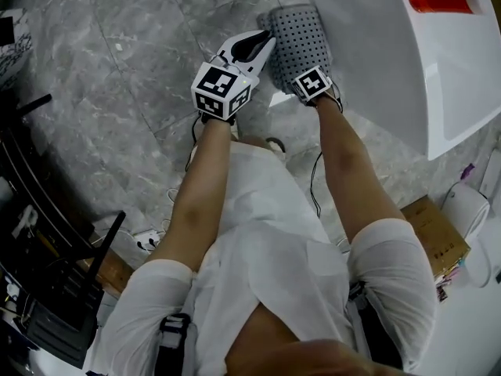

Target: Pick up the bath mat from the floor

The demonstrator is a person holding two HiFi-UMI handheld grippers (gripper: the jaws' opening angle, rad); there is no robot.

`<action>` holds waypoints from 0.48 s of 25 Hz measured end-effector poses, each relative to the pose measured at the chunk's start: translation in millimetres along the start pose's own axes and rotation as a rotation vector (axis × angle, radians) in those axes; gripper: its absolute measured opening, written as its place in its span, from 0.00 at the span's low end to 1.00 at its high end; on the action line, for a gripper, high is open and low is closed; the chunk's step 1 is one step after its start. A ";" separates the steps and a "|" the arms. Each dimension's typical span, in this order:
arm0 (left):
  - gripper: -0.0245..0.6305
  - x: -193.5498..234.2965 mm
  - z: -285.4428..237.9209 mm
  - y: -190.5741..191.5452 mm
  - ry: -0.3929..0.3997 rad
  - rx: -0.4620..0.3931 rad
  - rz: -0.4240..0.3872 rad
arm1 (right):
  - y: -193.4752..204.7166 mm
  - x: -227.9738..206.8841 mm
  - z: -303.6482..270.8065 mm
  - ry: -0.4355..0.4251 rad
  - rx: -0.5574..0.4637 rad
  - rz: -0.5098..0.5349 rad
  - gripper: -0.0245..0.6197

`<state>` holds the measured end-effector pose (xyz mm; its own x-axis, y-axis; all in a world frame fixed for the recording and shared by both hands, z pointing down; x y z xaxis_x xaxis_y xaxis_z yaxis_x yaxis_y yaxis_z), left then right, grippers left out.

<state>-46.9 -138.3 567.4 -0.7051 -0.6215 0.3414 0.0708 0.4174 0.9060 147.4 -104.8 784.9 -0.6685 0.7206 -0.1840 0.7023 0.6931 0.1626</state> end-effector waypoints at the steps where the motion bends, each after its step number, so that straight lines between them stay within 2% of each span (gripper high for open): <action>1: 0.11 6.2 -2.3 11.1 -0.007 0.005 -0.006 | 1.2 -0.9 -15.4 0.003 0.007 -0.032 0.55; 5: 0.11 31.4 -14.2 44.6 -0.020 0.007 -0.019 | 14.1 1.6 -68.0 -0.021 0.115 -0.109 0.55; 12: 0.11 67.2 -49.8 45.2 0.014 -0.058 -0.089 | 7.5 -31.5 -139.2 0.085 0.113 -0.073 0.57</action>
<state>-56.0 -194.2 643.7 -0.7003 -0.6639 0.2622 0.0493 0.3214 0.9457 139.6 -119.4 926.9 -0.7341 0.6705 -0.1079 0.6705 0.7407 0.0411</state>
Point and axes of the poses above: the fingertips, and each gripper's own axes: z backward along the fingers, x to its left, y out of its underside, the point moved 8 cm from there along z, backward along the fingers, and after that the axes turned 2 degrees about y, right-handed, at the moved point
